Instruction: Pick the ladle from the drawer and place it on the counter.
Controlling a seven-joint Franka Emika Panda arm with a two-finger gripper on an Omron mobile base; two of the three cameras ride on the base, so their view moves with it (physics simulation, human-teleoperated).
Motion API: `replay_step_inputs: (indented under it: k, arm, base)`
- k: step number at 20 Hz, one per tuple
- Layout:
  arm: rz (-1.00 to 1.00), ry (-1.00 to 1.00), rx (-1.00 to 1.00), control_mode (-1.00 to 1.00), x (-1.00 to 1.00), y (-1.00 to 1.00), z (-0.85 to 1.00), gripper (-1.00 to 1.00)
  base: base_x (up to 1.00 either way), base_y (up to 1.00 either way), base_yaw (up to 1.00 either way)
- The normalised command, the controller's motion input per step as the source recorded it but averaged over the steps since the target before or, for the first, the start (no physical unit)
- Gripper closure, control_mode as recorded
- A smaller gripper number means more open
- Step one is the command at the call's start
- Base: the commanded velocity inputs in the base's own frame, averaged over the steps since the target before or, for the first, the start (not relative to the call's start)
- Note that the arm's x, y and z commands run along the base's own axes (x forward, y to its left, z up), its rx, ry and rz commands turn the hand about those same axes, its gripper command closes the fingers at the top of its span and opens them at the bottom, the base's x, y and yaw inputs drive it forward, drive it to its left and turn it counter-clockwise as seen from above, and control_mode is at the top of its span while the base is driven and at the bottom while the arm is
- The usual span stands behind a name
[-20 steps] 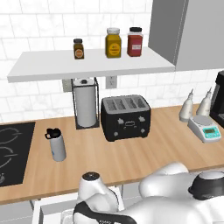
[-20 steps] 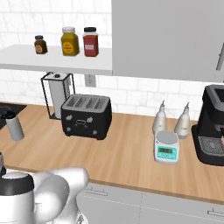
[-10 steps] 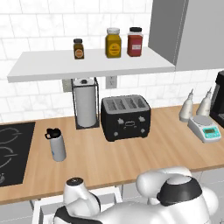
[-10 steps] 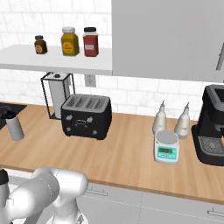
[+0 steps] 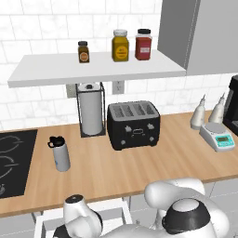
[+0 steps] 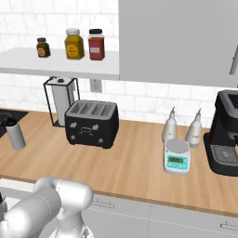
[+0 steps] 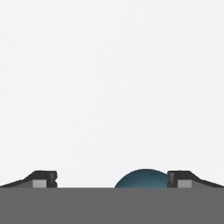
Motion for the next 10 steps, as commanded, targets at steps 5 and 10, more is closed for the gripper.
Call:
replay_step_inputs:
  k: [5,10]
  arm:
    - [0.00,0.00,0.00,-1.00,-0.10,-0.22,-0.03,-1.00]
    - [0.02,0.00,0.00,-1.00,-0.01,-0.41,0.00,-1.00]
  base:
    - [0.00,0.00,0.00]
    - [0.00,0.00,0.00]
